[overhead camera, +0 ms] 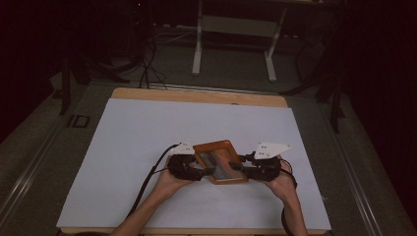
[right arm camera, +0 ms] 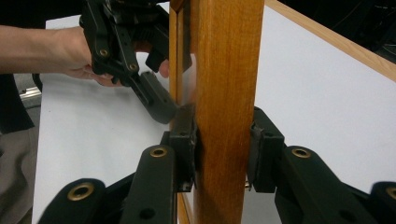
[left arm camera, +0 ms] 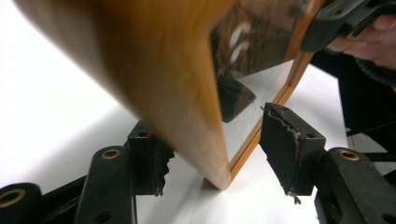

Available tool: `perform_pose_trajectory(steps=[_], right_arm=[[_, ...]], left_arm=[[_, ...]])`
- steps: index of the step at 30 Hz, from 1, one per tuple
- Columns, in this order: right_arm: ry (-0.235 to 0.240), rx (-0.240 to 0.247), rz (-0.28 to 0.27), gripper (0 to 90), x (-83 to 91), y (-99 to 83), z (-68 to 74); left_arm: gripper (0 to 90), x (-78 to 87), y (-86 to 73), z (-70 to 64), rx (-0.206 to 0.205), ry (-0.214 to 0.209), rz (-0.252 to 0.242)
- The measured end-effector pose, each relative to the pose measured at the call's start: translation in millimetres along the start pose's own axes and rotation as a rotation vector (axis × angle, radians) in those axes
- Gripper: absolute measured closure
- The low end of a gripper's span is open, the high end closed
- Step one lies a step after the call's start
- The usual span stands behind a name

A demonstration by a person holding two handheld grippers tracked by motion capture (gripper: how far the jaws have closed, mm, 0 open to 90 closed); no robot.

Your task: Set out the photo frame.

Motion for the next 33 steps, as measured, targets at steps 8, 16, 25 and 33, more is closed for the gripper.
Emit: perform_pose_trajectory(steps=[8,16,25,33], right_arm=[[0.003,-0.009,0.004,67.9,1.8,-2.3,-1.2],[0.008,-0.017,0.008,66.0,4.7,-6.6,-4.2],[0.021,-0.029,0.013,63.7,7.7,-11.4,-6.4],[0.015,-0.025,0.009,62.7,4.8,-8.4,-5.4]], left_arm=[[48.1,-4.1,-1.8,-2.5,-0.014,0.011,0.003],[53.7,-2.1,-0.3,-7.3,-0.010,0.000,0.002],[58.6,0.1,2.6,-10.3,-0.017,0.004,0.014],[58.7,7.9,7.3,-11.3,-0.021,0.026,0.017]])
Point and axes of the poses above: each handheld gripper's, and its own axes: x roughly backward along the jaws, y roughly out of its top, z roughly to its left, the point moved 8 cm from there along -x, roughly forward along the jaws, and after that the axes turned 1 degree about -z, right-handed, at the moved point
